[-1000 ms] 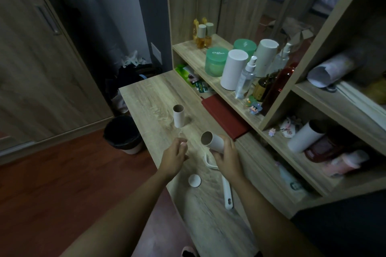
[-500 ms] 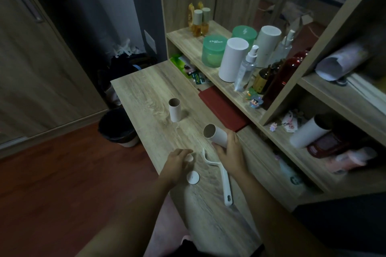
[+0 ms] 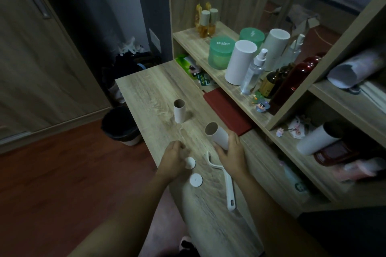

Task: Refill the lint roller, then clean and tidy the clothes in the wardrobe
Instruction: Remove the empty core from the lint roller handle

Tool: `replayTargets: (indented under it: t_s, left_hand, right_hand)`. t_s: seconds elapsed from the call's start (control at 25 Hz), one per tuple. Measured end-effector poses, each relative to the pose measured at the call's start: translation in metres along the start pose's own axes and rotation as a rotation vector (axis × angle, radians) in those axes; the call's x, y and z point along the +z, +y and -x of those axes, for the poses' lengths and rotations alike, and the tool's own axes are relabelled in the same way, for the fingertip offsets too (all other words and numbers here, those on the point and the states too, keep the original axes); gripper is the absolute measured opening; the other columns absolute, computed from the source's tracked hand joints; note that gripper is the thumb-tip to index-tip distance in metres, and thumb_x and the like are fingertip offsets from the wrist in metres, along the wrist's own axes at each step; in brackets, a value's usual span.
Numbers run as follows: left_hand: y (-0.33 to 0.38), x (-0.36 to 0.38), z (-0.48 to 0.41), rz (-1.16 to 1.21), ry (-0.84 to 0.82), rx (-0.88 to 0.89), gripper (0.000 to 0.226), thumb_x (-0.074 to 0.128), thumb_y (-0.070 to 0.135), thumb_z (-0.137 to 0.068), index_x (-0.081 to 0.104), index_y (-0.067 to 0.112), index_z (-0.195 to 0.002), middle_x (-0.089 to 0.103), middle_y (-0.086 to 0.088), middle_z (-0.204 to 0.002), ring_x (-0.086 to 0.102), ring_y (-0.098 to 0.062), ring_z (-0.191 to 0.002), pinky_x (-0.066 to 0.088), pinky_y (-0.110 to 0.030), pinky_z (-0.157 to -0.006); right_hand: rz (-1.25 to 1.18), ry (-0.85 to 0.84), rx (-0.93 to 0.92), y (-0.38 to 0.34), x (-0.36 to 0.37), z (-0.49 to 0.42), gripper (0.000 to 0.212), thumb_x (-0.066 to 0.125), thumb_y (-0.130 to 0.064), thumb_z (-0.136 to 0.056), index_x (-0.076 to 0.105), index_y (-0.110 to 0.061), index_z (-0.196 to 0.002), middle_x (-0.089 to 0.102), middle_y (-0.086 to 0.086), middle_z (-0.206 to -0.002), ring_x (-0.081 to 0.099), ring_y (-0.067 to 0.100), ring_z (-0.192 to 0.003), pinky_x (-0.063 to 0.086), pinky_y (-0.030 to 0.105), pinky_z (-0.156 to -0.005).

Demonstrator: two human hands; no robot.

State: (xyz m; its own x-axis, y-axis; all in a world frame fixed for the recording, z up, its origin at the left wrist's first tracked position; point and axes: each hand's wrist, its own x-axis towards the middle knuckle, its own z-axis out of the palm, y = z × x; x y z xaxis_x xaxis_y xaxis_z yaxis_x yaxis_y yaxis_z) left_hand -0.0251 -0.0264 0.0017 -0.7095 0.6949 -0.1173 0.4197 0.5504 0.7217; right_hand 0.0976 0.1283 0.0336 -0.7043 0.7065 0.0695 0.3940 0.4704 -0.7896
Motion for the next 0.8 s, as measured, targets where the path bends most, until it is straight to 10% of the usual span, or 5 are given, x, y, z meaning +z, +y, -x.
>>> replayTargets:
  t_s: [0.56,0.8]
  left_hand:
    - [-0.126,-0.167,-0.046,0.058,0.282,-0.303,0.040,0.055,0.007,-0.087,0.051,0.000,-0.126,0.059,-0.020,-0.124,0.058,-0.035,-0.108,0.043,-0.033,-0.089]
    - [-0.253,-0.261,-0.082,0.067,0.256,-0.410,0.036,0.054,0.003,-0.086,0.053,-0.004,-0.122,0.061,-0.023,-0.119,0.058,-0.037,-0.110,0.043,-0.035,-0.090]
  right_hand:
    - [0.014,-0.211,-0.077,-0.143,0.165,-0.029,0.052,0.063,-0.047,-0.079,0.051,-0.012,-0.116,0.062,0.005,-0.103,0.060,0.021,-0.091,0.051,0.034,-0.073]
    - [0.064,-0.356,0.010,-0.221,0.304,-0.065,0.059,0.064,-0.041,-0.083,0.043,-0.014,-0.131,0.059,0.002,-0.113,0.058,0.017,-0.099,0.033,0.015,-0.071]
